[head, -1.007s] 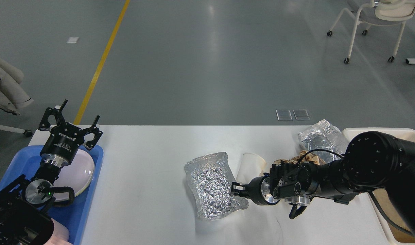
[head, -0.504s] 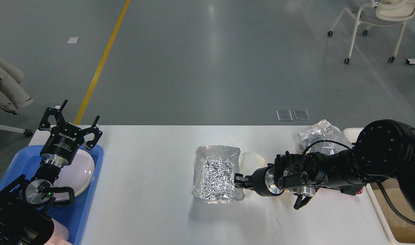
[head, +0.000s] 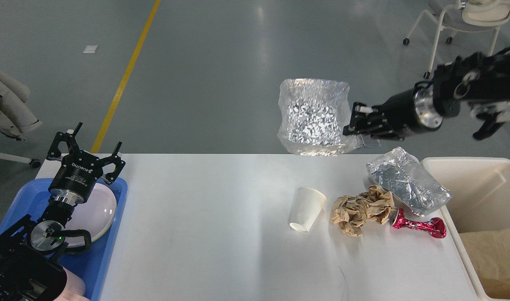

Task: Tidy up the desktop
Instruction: 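Lift the foil-filled bag and drop it into the white bin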

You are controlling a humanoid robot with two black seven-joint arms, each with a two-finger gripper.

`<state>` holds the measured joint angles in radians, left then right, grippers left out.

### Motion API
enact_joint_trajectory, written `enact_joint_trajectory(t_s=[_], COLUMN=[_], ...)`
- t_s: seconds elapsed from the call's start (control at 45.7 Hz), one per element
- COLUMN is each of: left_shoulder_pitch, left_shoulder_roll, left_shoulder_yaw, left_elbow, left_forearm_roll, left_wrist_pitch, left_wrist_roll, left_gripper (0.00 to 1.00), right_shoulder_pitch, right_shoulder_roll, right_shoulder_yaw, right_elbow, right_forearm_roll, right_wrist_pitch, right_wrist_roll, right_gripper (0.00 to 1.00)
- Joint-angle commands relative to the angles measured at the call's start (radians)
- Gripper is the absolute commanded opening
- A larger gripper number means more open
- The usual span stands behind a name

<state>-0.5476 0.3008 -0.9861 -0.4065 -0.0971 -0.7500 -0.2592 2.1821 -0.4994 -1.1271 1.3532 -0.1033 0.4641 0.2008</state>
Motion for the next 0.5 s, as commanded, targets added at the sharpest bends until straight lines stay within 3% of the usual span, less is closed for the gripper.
enact_joint_trajectory(t_s=[0.0, 0.109, 0.263, 0.35, 0.482], left_shoulder_pitch=[0.0, 0.0, 0.0, 0.0, 0.0], left_shoulder_roll=[0.0, 0.0, 0.0, 0.0, 0.0], left_shoulder_yaw=[0.001, 0.001, 0.001, 0.001, 0.001], left_elbow=[0.0, 0.0, 0.0, 0.0, 0.0], left_forearm_roll=[-0.001, 0.0, -0.001, 0.0, 0.0], left_wrist_pitch=[0.001, 0.0, 0.0, 0.0, 0.0], left_wrist_roll=[0.0, 0.0, 0.0, 0.0, 0.0], left_gripper=[1.0, 1.0, 1.0, 1.0, 1.0], right_shoulder_pitch=[0.211, 0.287, 0.268, 0.132, -0.143], right_shoulder_roll=[-0.025, -0.047, -0.122, -0.206, -0.286], right_shoulder_yaw=[-0.114, -0.164, -0.22, -0.226, -0.22], right_elbow=[-0.039, -0.051, -0.143, -0.262, -0.459], right_forearm_roll=[-0.174, -0.279, -0.409, -0.524, -0.575], right_wrist_pitch=[0.123, 0.212, 0.211, 0.191, 0.049], right_wrist_roll=[0.003, 0.014, 0.014, 0.016, 0.032], right_gripper=[0.0, 0.0, 0.0, 0.0, 0.0])
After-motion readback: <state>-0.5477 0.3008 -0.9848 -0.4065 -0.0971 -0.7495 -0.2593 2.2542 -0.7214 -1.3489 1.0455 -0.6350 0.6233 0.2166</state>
